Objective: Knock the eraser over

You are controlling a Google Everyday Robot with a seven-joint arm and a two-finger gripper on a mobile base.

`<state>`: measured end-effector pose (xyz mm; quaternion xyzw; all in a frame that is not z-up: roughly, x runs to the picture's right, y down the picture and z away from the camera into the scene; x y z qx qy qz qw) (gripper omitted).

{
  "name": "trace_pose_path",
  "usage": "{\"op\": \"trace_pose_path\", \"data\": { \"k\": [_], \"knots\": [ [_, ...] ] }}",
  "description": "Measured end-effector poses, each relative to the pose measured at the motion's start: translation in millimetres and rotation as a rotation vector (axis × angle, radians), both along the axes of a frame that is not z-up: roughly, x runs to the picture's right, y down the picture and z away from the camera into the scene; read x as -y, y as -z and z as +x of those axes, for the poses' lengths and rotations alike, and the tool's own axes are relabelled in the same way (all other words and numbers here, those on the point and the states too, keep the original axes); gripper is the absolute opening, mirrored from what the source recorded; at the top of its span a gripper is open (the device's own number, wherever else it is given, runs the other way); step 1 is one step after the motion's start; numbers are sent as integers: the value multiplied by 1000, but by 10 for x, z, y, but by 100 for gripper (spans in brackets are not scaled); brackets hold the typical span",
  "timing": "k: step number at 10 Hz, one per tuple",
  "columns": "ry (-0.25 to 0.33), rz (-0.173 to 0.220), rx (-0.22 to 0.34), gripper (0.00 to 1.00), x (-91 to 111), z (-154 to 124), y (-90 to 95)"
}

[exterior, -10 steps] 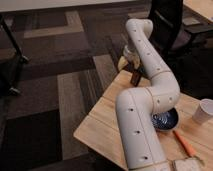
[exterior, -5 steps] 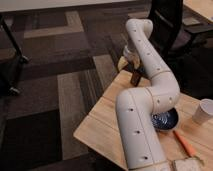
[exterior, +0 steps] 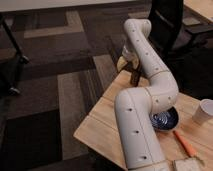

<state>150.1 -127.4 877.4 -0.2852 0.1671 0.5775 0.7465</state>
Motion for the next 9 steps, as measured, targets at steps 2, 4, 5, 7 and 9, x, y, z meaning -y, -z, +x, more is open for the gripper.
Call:
{"op": "trace_pose_path", "data": {
  "k": [2,4,5,7,9],
  "knots": [
    [-2,-1,-2,65,-6,22,1],
    [0,0,0,65,-1,2,0],
    [-2,0,-1,65,-2,12,1],
    [-1,0,0,65,-1,2,0],
    [-1,0,0,65,-2,1,-1]
  ]
}}
